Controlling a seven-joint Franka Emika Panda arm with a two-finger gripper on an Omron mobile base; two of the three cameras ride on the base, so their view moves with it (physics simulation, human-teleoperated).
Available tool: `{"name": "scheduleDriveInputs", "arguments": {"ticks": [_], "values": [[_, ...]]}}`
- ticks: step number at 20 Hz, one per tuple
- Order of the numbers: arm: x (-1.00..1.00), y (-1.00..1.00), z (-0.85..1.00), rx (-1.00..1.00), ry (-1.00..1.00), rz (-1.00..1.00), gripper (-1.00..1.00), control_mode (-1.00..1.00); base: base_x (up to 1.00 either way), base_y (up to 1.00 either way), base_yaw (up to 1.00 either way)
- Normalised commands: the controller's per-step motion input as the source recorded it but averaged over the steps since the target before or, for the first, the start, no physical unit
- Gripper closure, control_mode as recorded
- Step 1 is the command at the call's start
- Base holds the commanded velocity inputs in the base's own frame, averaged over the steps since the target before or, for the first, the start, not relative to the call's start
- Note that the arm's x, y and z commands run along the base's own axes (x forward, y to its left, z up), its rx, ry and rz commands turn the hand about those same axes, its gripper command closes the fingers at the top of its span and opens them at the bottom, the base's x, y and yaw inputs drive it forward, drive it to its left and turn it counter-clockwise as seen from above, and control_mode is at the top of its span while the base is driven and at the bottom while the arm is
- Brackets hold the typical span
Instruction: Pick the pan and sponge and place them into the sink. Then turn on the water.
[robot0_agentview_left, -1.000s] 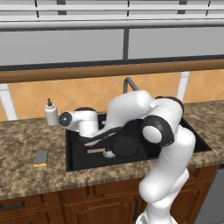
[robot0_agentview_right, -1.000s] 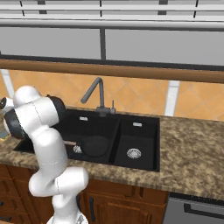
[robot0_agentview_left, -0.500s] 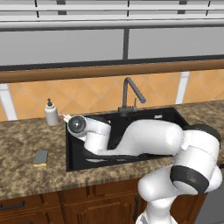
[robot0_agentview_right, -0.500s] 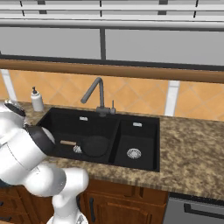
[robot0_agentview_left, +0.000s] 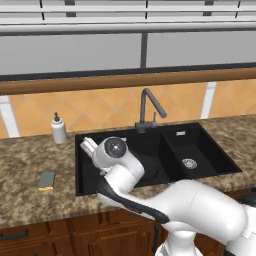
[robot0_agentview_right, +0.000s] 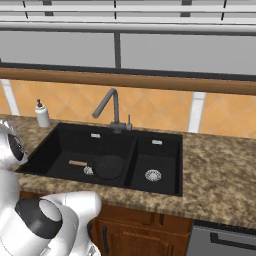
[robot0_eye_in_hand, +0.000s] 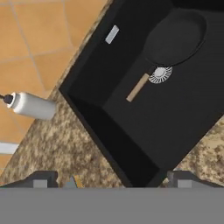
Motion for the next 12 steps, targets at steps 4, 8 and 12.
{"name": "scheduleDriveInputs", "arguments": {"ticks": [4, 8, 12], "values": [[-0.08, 0.00, 0.45, 0.00, 0.45, 0.21, -1.00, -1.00, 0.00, 0.00, 0.00], [0.01, 0.08, 0.13, 0.00, 0.53, 0.31, -1.00, -1.00, 0.00, 0.00, 0.00], [0.05, 0.28, -0.05, 0.00, 0.24, 0.27, -1.00, -1.00, 0.00, 0.00, 0.00]]}}
